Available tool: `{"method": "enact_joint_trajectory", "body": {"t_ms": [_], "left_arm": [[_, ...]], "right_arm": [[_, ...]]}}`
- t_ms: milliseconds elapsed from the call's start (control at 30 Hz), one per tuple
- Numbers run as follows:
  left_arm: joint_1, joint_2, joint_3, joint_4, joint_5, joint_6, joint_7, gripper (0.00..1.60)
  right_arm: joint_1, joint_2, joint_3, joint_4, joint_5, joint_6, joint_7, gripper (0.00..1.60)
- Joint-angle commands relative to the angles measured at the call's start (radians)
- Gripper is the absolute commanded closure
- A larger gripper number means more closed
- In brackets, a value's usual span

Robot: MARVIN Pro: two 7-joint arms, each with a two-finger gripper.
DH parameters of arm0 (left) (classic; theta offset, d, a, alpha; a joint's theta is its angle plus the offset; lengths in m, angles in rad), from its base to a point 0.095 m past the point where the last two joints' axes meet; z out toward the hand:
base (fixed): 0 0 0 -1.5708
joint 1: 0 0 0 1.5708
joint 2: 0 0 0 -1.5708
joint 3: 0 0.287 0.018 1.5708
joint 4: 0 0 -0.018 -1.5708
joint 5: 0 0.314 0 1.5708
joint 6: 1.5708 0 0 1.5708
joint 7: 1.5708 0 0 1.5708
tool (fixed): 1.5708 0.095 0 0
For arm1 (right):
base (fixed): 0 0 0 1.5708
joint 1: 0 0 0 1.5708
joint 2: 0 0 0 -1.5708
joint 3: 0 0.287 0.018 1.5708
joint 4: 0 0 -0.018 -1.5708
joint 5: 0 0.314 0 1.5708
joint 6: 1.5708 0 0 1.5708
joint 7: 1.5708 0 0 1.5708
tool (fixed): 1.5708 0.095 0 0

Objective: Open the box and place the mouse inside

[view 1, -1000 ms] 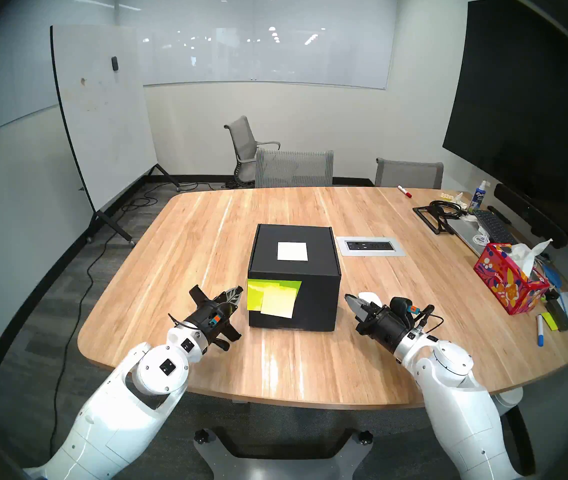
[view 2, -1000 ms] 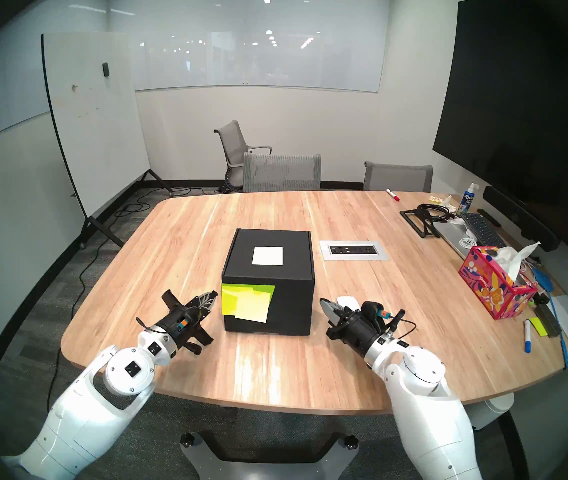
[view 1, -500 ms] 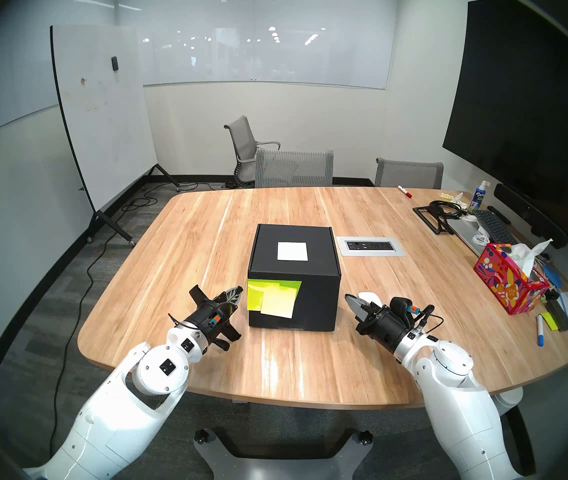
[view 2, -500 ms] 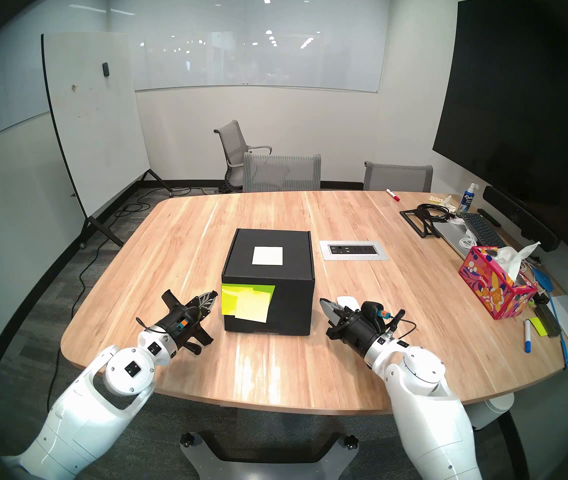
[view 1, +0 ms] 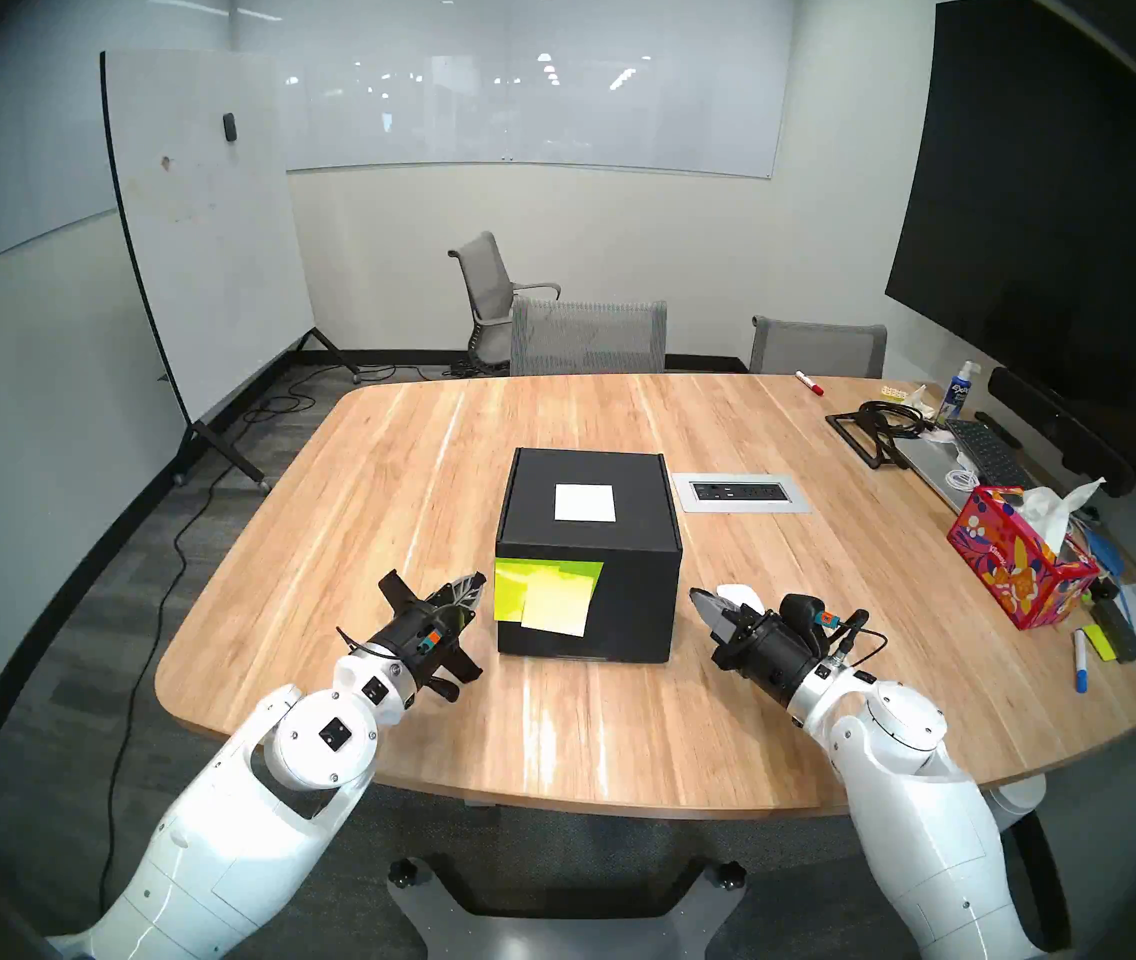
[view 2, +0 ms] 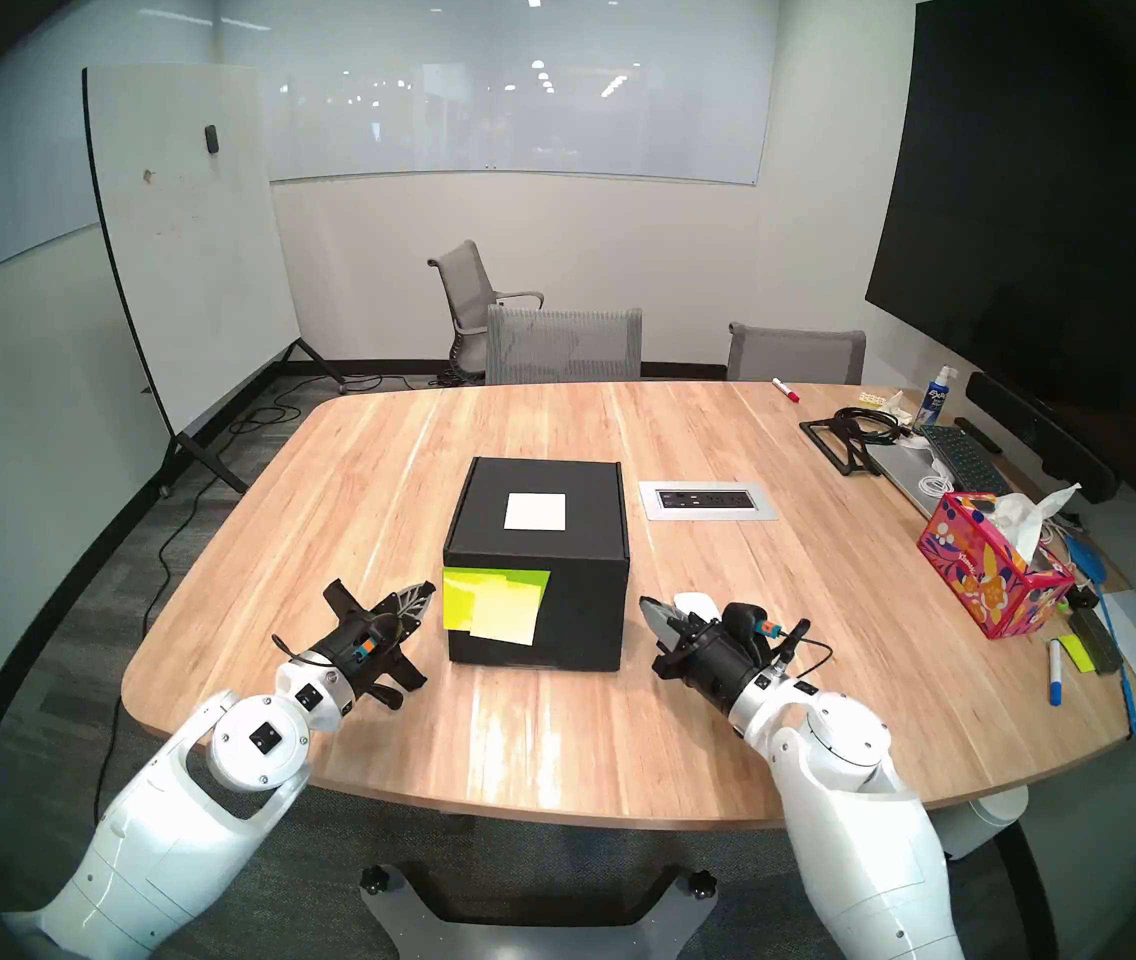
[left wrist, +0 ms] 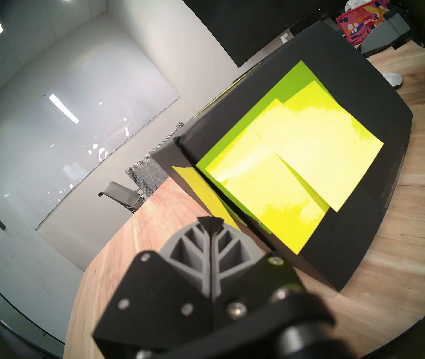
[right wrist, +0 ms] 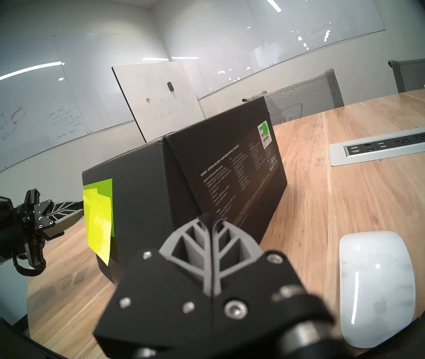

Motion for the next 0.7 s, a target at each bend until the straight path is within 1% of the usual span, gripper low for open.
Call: {"method": "enact_joint_trajectory", "body": {"t_ms": [0,667], "left_arm": [[-0.005,0.001,-0.001,-0.017,0.003,-0.005,0.002,1.6],[-0.005,0.001,-0.001,-0.017,0.003,-0.005,0.002,1.6]], "right_arm": [[0.011,0.001,-0.001,-0.015,-0.001,0.002,0.0,1.6],[0.011,0.001,-0.001,-0.015,-0.001,0.002,0.001,1.6]]}}
